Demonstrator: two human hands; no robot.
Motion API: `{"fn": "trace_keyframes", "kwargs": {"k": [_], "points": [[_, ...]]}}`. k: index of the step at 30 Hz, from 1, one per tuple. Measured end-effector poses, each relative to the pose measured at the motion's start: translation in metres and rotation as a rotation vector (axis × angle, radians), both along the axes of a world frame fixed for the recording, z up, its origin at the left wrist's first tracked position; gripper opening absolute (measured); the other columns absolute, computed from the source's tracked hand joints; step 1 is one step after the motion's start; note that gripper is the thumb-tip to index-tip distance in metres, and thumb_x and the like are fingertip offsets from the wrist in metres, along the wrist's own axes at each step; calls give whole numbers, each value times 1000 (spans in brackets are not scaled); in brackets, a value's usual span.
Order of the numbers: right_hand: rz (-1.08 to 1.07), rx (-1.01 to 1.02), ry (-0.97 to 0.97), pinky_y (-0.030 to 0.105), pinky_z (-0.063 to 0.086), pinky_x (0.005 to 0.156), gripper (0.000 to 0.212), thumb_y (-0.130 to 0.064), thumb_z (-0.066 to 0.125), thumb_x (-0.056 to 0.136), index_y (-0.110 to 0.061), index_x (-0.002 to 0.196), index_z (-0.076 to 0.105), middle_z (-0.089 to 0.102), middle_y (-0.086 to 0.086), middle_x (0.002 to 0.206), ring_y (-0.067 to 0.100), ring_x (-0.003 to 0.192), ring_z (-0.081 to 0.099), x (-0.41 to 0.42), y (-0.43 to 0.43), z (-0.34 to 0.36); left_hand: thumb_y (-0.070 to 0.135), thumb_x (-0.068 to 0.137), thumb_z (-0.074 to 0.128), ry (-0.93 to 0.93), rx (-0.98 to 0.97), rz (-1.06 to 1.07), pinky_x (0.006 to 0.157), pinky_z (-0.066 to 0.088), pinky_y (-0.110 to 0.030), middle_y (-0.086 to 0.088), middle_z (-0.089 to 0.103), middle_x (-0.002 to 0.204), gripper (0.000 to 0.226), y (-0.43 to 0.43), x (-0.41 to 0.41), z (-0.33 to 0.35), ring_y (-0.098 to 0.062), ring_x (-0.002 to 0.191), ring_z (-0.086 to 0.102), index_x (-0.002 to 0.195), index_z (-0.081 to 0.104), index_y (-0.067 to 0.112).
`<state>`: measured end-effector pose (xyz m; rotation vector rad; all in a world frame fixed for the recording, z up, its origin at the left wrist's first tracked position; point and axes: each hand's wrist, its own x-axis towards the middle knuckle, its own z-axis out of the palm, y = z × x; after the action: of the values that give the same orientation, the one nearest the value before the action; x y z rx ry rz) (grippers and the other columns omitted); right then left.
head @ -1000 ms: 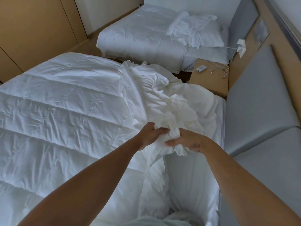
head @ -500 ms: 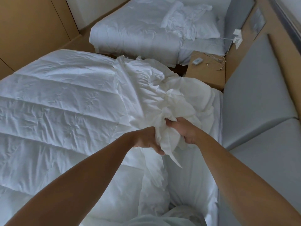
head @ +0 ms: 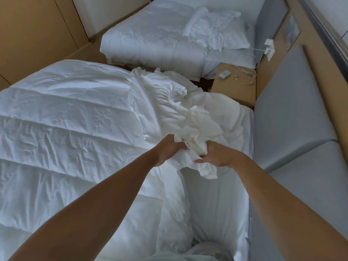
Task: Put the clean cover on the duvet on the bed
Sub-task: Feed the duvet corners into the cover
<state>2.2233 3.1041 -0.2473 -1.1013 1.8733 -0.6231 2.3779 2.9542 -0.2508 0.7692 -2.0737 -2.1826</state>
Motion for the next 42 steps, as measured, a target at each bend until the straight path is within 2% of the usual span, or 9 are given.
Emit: {"fn": "trace_keyframes", "kwargs": {"k": [5, 9, 12, 16, 21, 27, 34, 38, 42], "points": [[-156, -134, -29, 43, 57, 88, 13, -17, 65, 93, -13, 100, 76, 77, 6, 98, 25, 98, 71, -17, 1, 11, 25, 77, 79, -57, 12, -211, 101, 51, -34, -2, 74, 114, 41, -1, 0, 10, -22, 112, 68, 117, 71, 22], [-162, -196, -58, 26, 59, 76, 12, -23, 67, 92, -24, 93, 79, 77, -5, 92, 11, 89, 72, -14, -8, 24, 12, 74, 89, -75, -164, -334, 100, 52, -33, 3, 68, 122, 64, 14, -3, 11, -16, 115, 63, 129, 59, 28], [-151, -193, -23, 26, 57, 76, 10, -29, 69, 93, -25, 96, 78, 77, -8, 92, 11, 90, 72, -15, -16, 31, 18, 89, 79, 25, -72, -297, 104, 52, -34, 1, 68, 127, 50, 19, -1, 14, -16, 120, 63, 135, 58, 25], [-128, -49, -90, 42, 59, 92, 36, -46, 75, 85, -20, 110, 75, 77, 2, 103, 23, 99, 72, -22, -15, 36, 23, 100, 64, 49, 76, -231, 112, 45, -42, -7, 66, 134, 41, 11, 0, 22, -24, 126, 61, 140, 57, 16], [-87, 175, -440, 42, 54, 100, 81, -71, 82, 62, -22, 125, 65, 74, 2, 117, 21, 111, 70, -23, -3, 30, 15, 106, 48, -24, -207, -98, 106, 49, -53, -14, 70, 121, 28, 6, -7, 25, -32, 117, 65, 124, 67, 8], [38, 202, -296, 22, 58, 79, 54, -32, 93, 69, -33, 115, 65, 75, -10, 107, 7, 98, 71, -9, -3, 24, 16, 94, 46, -26, -305, -52, 78, 48, -42, -10, 64, 94, 30, 15, -16, 27, -27, 85, 58, 98, 64, -8], [-166, -66, -293, 52, 52, 99, 34, -12, 70, 77, -7, 110, 73, 72, 18, 113, 39, 108, 68, -30, 3, 32, 22, 83, 69, 13, 137, -164, 102, 52, -41, -7, 72, 119, 44, 9, -4, 27, -28, 116, 66, 126, 65, 14], [-119, -88, -217, 44, 58, 86, 23, -13, 67, 67, -11, 87, 77, 77, 8, 94, 27, 91, 73, -30, -3, 39, 10, 73, 87, -143, -37, -373, 101, 54, -38, -2, 69, 122, 66, 24, -5, 21, -22, 116, 64, 130, 58, 23], [-138, -127, -182, 47, 58, 91, 26, -15, 69, 68, -10, 92, 78, 76, 10, 99, 31, 98, 71, -30, -5, 40, 15, 87, 79, -139, -39, -346, 86, 56, -18, 17, 72, 109, 44, 22, -1, 25, -2, 104, 68, 122, 59, 34]]}}
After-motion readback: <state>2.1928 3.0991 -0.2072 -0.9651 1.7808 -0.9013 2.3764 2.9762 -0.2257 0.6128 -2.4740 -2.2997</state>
